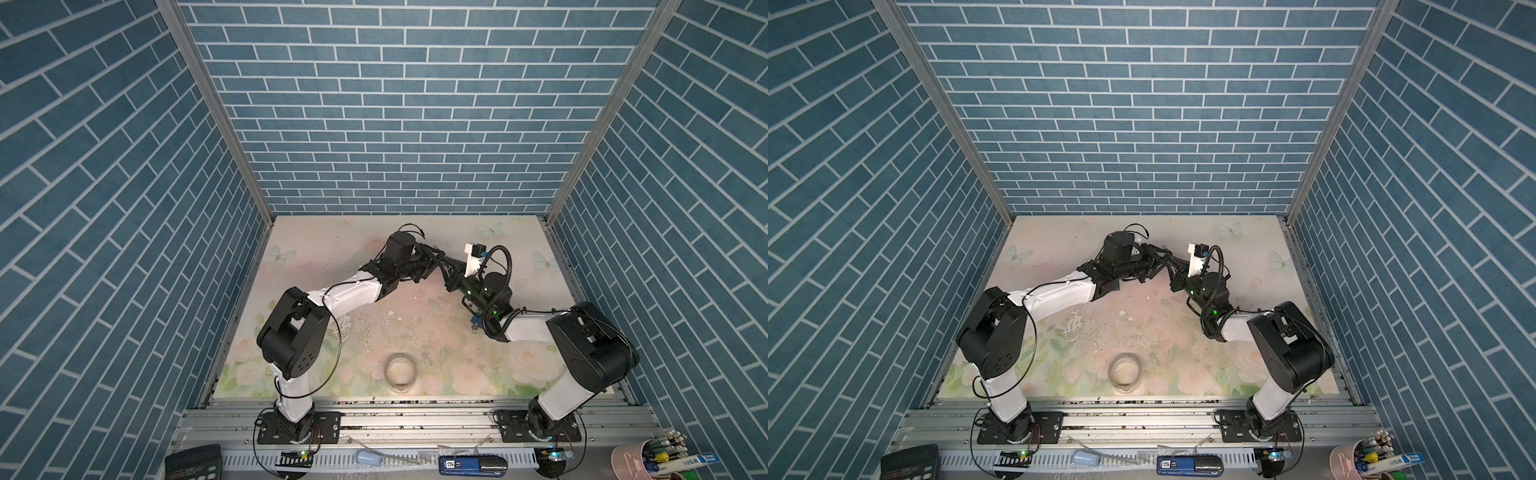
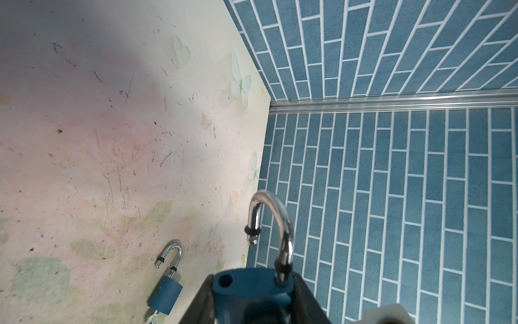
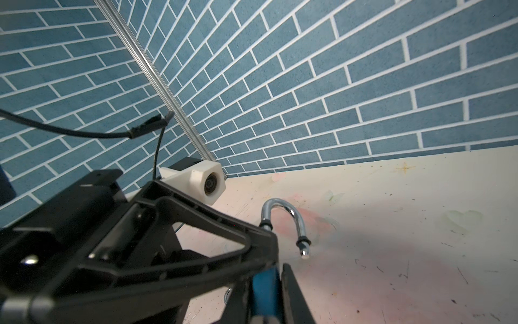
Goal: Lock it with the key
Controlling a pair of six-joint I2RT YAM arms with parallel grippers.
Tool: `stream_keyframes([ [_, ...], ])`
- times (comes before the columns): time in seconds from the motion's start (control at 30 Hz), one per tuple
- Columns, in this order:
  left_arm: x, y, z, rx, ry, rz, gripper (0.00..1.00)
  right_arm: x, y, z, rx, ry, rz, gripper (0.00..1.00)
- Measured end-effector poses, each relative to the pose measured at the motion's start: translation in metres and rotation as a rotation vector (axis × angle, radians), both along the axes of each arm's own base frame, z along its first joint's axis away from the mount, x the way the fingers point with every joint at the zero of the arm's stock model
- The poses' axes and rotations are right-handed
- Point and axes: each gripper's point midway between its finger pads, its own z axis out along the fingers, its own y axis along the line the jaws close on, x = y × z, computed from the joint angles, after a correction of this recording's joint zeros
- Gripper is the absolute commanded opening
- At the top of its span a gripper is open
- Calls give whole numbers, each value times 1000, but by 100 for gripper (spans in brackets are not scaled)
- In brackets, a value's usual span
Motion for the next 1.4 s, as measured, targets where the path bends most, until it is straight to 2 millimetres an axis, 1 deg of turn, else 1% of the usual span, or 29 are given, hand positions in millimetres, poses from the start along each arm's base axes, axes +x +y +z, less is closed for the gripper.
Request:
stream_keyframes([
  [0.07,0,0,0,-1,0,-4,44,1,-3,0,0,0,6,0],
  [0.13,-1,0,1,1,-5,-11,51,1,-4,0,1,2,26,0],
  [0.23,-5,0,8,8,-34,-38,58,2,-9,0,8,16,74,0],
  [0.3,-8,3,15,23,-62,-55,60,3,-11,1,6,26,107,0],
  [0.4,-11,9,34,44,-125,-79,60,4,-14,4,-7,49,160,0],
  [0.5,-11,23,55,74,-200,-86,61,-1,-16,15,-17,56,220,0],
  [0.6,-8,40,65,110,-251,-83,62,-9,-20,27,-39,50,273,0],
  [0.7,-6,54,61,136,-265,-83,60,-15,-22,35,-70,51,322,0],
  [0.77,-6,60,51,148,-251,-89,58,-18,-22,41,-89,57,354,0],
  [0.87,-13,58,35,143,-216,-117,56,-22,-21,48,-105,69,398,0],
  [0.93,-14,54,32,124,-208,-136,56,-25,-19,49,-111,87,425,0],
  [1.1,-10,48,34,85,-220,-152,54,-31,-16,44,-123,144,473,0],
  [1.23,2,54,42,57,-257,-128,53,-36,-15,39,-126,192,499,0],
  [1.33,9,60,51,51,-308,-118,47,-39,-14,39,-123,209,515,0],
  [1.4,10,60,56,53,-352,-129,46,-40,-14,41,-120,207,524,0],
])
